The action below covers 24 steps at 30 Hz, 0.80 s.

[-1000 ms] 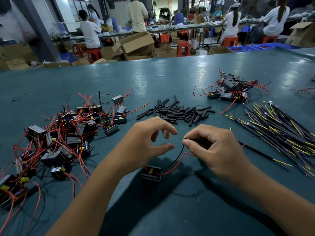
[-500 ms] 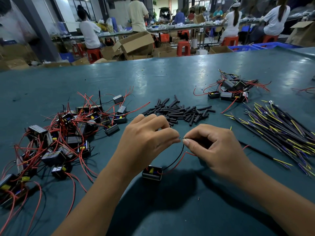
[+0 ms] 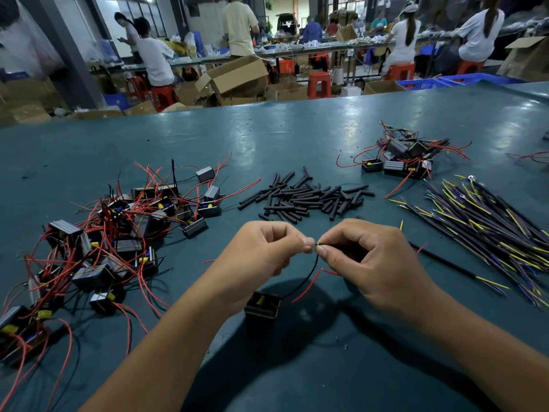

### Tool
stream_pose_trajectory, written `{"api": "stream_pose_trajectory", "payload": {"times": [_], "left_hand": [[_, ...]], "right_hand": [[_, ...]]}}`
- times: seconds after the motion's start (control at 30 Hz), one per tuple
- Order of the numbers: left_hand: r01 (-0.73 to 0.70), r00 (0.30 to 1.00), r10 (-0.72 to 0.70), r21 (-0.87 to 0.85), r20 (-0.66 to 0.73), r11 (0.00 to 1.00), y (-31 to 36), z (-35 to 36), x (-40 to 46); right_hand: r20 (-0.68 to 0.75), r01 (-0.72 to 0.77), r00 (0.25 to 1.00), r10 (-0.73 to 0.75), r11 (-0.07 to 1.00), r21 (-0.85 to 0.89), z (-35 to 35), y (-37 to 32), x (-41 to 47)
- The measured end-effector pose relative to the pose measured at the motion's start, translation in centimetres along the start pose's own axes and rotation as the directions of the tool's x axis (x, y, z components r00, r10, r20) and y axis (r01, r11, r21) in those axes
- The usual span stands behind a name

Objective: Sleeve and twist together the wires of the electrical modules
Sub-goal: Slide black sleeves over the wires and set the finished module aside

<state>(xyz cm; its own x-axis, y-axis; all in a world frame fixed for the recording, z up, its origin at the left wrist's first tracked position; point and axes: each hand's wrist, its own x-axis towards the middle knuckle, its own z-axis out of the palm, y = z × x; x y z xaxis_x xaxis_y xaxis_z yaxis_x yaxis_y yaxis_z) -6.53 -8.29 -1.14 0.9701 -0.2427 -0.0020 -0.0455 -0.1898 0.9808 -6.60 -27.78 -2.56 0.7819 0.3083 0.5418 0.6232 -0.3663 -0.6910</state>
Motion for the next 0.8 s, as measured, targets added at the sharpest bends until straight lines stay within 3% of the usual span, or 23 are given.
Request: {"api": "stream_pose_trajectory", "payload": {"times": [0.07,0.17,0.3,0.5,0.57,0.63,0.7,0.77,0.8], "left_hand": [[-0.261,0.963,0.27,0.272,0.002,0.926,0.2,-0.8,-0.2],[-0.476,0.85,0.517,0.565,0.099,0.674,0.0,-1.7,0.0],[-0.539,0.766,0.633,0.648,0.113,0.538,-0.2,-1.6,0.3],[-0.548,0.75,0.649,0.672,0.13,0.499,-0.1,-1.4,0.3],[-0.526,0.788,0.604,0.642,0.12,0.558,0.0,-1.2,0.1],[-0.421,0.89,0.452,0.476,0.055,0.772,0.2,-0.8,-0.2],[-0.185,0.981,0.192,0.176,-0.021,0.967,0.6,-0.2,-0.3],[0.072,0.997,-0.071,-0.084,0.013,0.994,0.6,0.3,-0.2],[0.136,0.991,-0.13,-0.15,0.043,0.979,0.5,0.4,-0.3]], "right_hand": [[-0.006,-0.038,0.999,0.038,0.998,0.055,-0.2,0.1,0.1],[0.0,-0.081,0.997,0.081,0.991,0.102,-0.2,0.2,0.2],[0.012,-0.086,0.996,0.085,0.991,0.101,-0.3,0.1,0.2],[0.015,-0.08,0.997,0.079,0.993,0.09,-0.2,-0.1,0.2],[0.01,-0.069,0.998,0.068,0.995,0.077,-0.2,-0.2,0.2],[0.011,-0.053,0.999,0.052,0.997,0.061,-0.3,-0.3,0.2],[0.008,-0.038,0.999,0.037,0.999,0.033,-0.2,-0.3,0.2],[0.009,-0.044,0.999,0.043,0.999,0.025,-0.2,-0.3,0.1],[0.01,-0.055,0.998,0.055,0.998,0.033,-0.1,-0.4,0.1]]}}
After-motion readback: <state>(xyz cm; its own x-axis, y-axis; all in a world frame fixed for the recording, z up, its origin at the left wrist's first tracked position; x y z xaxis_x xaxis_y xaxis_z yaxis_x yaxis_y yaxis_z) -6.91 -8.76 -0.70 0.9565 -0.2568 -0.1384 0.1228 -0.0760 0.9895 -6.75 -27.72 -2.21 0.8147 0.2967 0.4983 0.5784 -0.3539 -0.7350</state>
